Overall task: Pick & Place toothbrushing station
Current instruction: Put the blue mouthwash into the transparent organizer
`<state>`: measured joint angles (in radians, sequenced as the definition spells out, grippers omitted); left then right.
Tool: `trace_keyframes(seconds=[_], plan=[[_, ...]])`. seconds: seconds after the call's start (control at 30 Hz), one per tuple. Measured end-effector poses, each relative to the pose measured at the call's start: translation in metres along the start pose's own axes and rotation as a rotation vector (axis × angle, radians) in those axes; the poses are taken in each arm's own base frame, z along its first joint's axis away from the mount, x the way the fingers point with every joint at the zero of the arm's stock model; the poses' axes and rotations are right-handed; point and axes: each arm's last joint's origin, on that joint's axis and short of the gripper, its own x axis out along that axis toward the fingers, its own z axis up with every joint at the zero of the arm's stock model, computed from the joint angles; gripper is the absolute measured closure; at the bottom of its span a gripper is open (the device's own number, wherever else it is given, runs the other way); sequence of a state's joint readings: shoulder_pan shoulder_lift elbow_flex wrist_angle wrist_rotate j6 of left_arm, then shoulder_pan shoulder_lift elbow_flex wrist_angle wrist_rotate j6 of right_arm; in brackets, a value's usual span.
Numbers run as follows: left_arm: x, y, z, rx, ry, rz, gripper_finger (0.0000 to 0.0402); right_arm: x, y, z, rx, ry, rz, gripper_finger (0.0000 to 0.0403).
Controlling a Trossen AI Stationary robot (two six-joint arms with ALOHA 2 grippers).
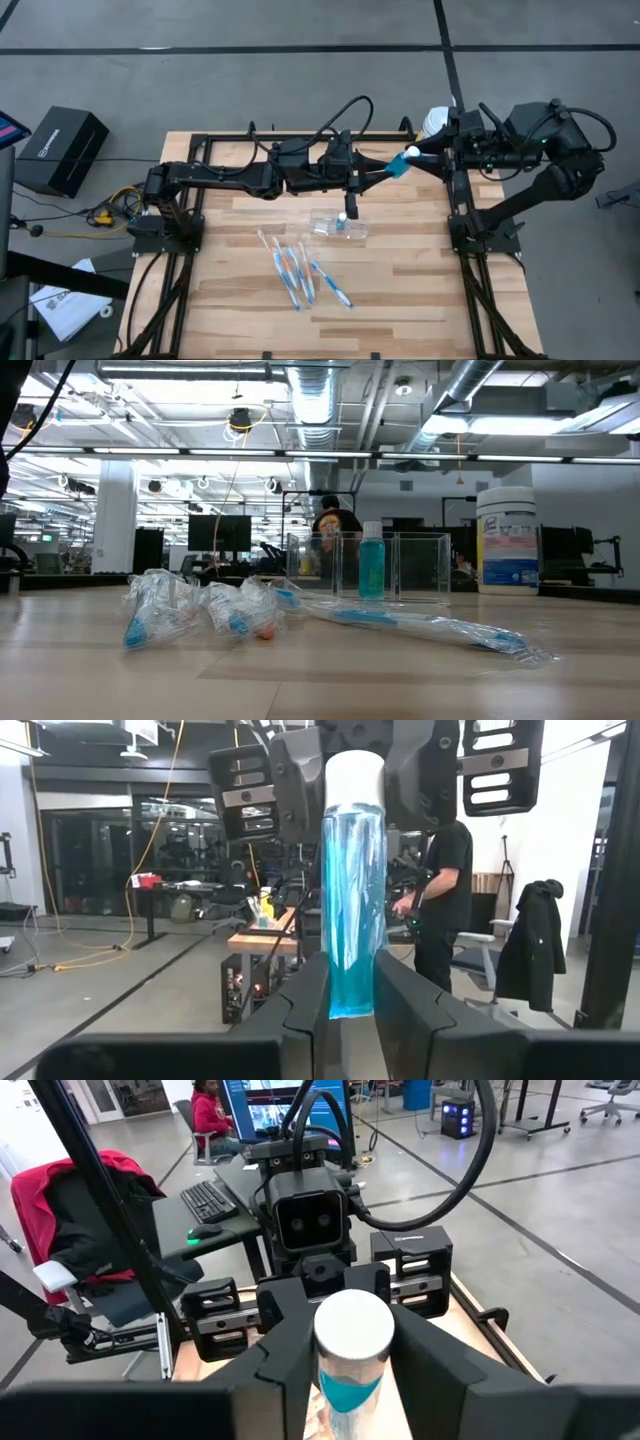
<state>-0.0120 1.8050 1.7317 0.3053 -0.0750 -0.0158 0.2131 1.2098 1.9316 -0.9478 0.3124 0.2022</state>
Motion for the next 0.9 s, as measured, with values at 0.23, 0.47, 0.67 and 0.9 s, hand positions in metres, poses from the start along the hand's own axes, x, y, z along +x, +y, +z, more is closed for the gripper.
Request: trace_keyframes(seconds=[0.23, 0.47, 0.67, 0.9], plan=[[0.000, 0.000, 0.000, -0.004, -0.003, 0.000, 0.0346, 0.000, 0.000, 0.000, -0.004, -0.001, -0.002, 0.0317], [0.000, 0.001, 0.000, 0.009, -0.004, 0.006, 0.0334, 0.000, 0.000, 0.000, -0.004, -0.001, -0.002, 0.0317], [-0.004, 0.026, 0.005, 0.037, 0.053, 0.049, 0.0263, -0.002, -0.002, 0.001, -0.018, 0.006, -0.027, 0.0317], [-0.040, 0.073, 0.041, 0.158, 0.161, 0.201, 0.0202, -0.009, -0.001, 0.004, -0.010, 0.013, 0.020, 0.0317]])
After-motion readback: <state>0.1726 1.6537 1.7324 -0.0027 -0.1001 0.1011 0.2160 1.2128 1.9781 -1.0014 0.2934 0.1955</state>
